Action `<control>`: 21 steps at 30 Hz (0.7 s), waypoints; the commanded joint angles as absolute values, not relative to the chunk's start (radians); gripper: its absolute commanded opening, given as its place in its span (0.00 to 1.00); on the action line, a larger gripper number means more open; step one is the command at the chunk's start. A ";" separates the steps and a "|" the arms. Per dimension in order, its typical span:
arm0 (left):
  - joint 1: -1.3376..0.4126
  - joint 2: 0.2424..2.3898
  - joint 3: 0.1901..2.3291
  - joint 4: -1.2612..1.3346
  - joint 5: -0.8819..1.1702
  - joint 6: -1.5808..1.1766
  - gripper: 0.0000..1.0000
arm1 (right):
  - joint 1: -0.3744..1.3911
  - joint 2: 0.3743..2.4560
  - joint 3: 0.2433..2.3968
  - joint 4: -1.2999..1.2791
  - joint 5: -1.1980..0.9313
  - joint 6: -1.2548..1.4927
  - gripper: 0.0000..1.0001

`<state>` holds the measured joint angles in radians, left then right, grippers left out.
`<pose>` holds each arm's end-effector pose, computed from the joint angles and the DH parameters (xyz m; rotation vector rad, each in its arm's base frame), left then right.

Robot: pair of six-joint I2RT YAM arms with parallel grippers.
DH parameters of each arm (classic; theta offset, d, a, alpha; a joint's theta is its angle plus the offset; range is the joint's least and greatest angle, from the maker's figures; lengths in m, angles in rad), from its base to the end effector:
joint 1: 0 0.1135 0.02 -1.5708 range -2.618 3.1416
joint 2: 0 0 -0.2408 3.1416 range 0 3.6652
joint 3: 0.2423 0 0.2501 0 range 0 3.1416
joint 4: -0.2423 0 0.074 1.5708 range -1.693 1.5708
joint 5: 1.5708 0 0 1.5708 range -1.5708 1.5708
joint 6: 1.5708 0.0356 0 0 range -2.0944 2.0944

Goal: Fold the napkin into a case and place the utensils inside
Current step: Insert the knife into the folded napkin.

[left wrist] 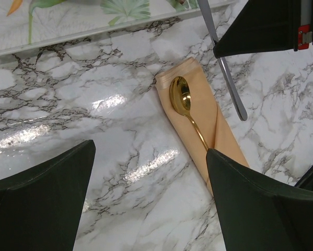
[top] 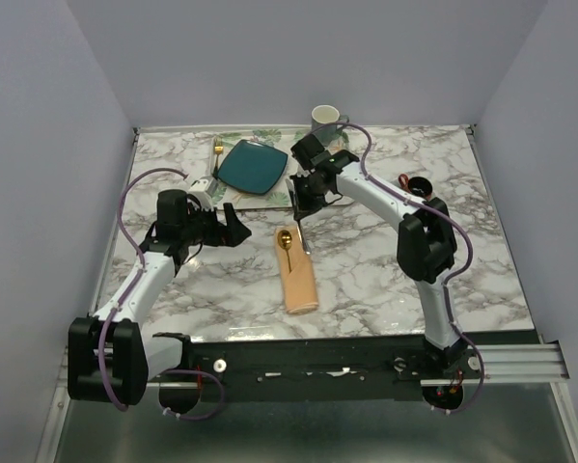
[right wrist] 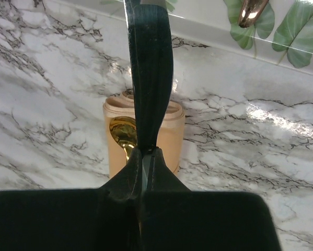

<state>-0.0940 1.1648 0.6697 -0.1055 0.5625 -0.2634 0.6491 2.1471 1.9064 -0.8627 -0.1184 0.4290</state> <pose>0.2500 -0.0426 0.2133 0.1446 2.1728 -0.8138 0.3564 0.2757 0.2182 -0.3419 2.7400 0.4778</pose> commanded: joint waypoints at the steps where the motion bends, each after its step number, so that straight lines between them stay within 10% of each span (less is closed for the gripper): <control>1: -0.094 1.132 0.643 -0.066 0.529 -0.276 0.99 | 0.660 2.177 1.941 -0.787 -0.071 0.489 0.01; 21: -0.063 1.097 0.611 -0.075 0.540 -0.245 0.99 | 0.719 2.174 1.822 -0.647 0.038 0.511 0.01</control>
<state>-0.0715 1.1244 0.6262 -0.0845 0.5491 -0.2657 0.6987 2.1841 1.8671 -0.6704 -0.0151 0.5007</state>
